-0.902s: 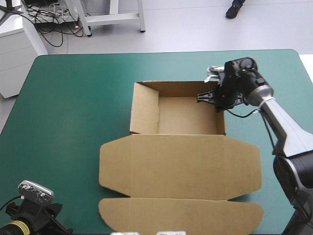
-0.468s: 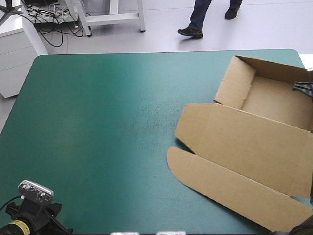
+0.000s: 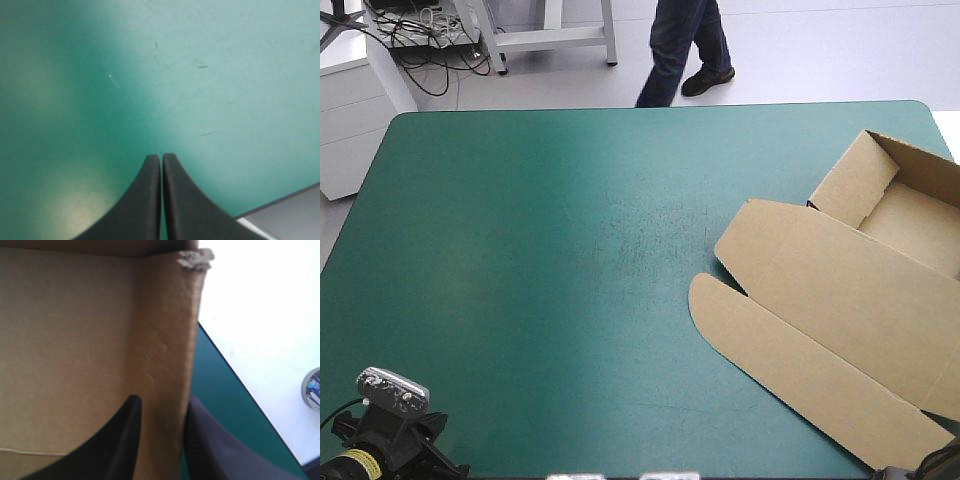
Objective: Fold the box
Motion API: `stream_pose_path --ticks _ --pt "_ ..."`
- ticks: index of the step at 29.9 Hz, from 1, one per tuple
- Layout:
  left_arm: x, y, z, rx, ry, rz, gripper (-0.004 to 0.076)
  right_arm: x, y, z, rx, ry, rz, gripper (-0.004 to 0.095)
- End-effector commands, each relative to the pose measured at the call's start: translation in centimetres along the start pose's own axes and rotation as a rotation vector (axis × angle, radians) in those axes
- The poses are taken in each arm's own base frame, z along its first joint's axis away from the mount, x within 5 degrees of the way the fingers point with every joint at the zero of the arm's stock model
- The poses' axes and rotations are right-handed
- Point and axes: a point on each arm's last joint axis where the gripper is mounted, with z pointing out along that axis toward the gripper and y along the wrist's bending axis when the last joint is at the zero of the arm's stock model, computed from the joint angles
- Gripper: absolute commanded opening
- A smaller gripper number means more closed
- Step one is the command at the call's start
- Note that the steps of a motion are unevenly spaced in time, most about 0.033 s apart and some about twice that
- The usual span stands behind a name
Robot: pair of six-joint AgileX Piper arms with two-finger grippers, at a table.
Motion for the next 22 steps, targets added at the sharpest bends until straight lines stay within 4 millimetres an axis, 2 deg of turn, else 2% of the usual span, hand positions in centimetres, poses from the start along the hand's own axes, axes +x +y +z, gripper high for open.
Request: stream_pose_path --ticks 1,6,10,13,17,18,20,22 --pt "-0.9 0.0 -0.5 -0.001 -0.063 -0.008 -0.0009 -0.1 -0.7 -2.6 0.040 -0.082 -0.015 0.0439" --pt "-0.9 0.0 -0.5 -0.001 -0.063 -0.008 -0.0009 0.1 -0.8 -2.6 0.047 -0.063 -0.014 0.0452" --pt "-0.9 0.0 -0.5 -0.001 -0.063 -0.008 -0.0009 0.4 -0.5 -3.6 -0.013 -0.081 0.008 0.0449" --pt "-0.9 0.0 -0.5 -0.001 -0.064 -0.008 -0.0009 0.8 -0.4 -5.2 -0.050 -0.116 0.022 0.0443" --pt "-1.0 0.0 -0.5 -0.001 -0.070 -0.008 -0.0010 1.9 -0.6 -8.3 -0.080 -0.190 0.035 0.0431" --pt "-1.0 0.0 -0.5 -0.001 -0.072 -0.008 -0.0010 2.2 -0.6 -9.1 -0.093 -0.207 0.036 0.0410" --pt "-1.0 0.0 -0.4 -0.001 -0.072 -0.008 -0.0009 3.1 -0.5 -11.2 -0.141 -0.256 0.012 0.0304" --pt "-1.1 0.0 -0.4 -0.001 -0.081 -0.008 -0.0009 4.2 -0.1 -13.5 -0.210 -0.315 -0.022 0.0137"
